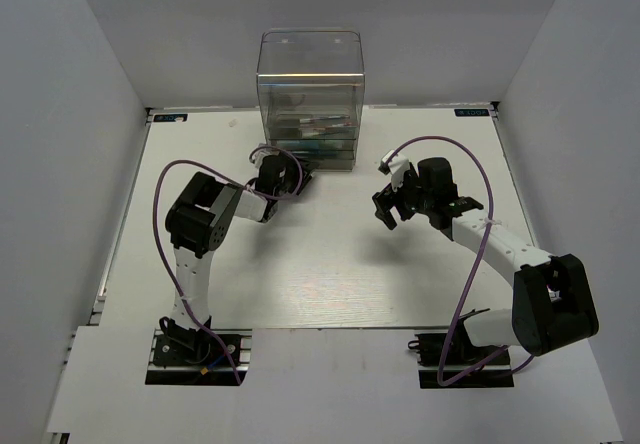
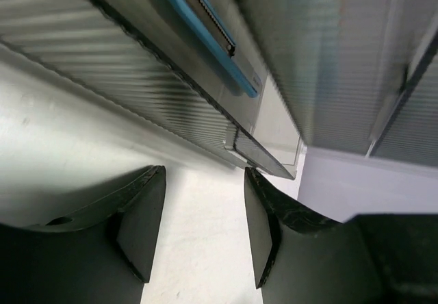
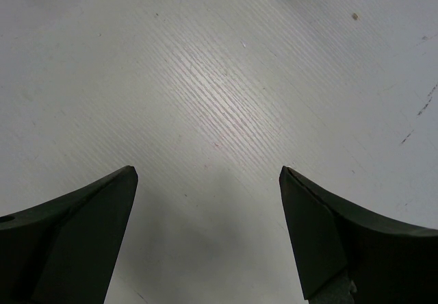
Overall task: Sort the stationery into containers
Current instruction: Close the drawer in the storage box.
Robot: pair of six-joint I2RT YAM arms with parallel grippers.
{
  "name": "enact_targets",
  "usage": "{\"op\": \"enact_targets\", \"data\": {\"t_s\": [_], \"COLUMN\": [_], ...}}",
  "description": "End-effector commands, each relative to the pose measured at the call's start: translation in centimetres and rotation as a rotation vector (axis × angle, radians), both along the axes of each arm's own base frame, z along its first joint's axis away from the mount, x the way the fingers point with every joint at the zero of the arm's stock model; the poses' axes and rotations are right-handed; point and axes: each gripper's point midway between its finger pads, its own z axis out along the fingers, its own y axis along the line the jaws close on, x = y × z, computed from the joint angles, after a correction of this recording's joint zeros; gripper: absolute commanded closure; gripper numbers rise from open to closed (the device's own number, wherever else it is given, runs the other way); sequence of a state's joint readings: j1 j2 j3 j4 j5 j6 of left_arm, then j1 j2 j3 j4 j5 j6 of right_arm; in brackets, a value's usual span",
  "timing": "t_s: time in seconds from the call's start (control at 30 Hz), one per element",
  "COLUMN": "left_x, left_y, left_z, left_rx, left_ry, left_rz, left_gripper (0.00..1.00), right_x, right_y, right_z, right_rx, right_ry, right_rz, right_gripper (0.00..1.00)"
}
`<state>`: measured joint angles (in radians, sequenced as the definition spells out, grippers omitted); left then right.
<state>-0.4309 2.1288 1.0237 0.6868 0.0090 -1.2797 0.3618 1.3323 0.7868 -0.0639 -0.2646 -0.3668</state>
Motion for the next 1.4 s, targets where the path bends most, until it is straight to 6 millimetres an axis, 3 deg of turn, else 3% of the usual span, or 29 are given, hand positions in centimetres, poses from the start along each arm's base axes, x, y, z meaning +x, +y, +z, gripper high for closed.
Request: {"op": "enact_targets", "data": {"t_s": [0.0,0.43,0.53,0.57,0.6,1.1,1.37], "left_x": [2.1,3.5,3.6,3.6,3.6,4.3,5.3], "left_y": [0.3,0.2,0.2,0.2,0.2,-0.3,0.5], "left_z": [3.9,3.8,4.1,4.1,4.1,3.7,4.2], "left_rx": [0.008,0.033,0.027,0.027,0.027,0.019,0.025], "left_ry": [-0.040,-0.015,-0.025,-0.026,-0.026,-0.034,-0.072], "left_rz": [0.063,0.089,0.090,0.090,0.090,0.081,0.144], "left_gripper": [0.40,0.42,0.76,0.91,0.95,1.00,1.00], "right_x": [0.3,0.4,0.4,0.4,0.4,0.4,0.5], "right_y": [0.2,0.0,0.0,0.0,0.0,-0.2,-0.3], "right_z": [0.3,0.5,0.4,0.4,0.4,0.2,0.2], "right_rx": [0.018,0.015,0.013,0.012,0.014,0.007,0.004], "right_ry": [-0.012,-0.018,-0.018,-0.019,-0.016,-0.015,-0.017], "right_rz": [-0.006,-0.013,-0.014,-0.013,-0.011,-0.016,-0.020], "right_gripper": [0.10,0.10,0.10,0.10,0.10,0.10,0.10]}}
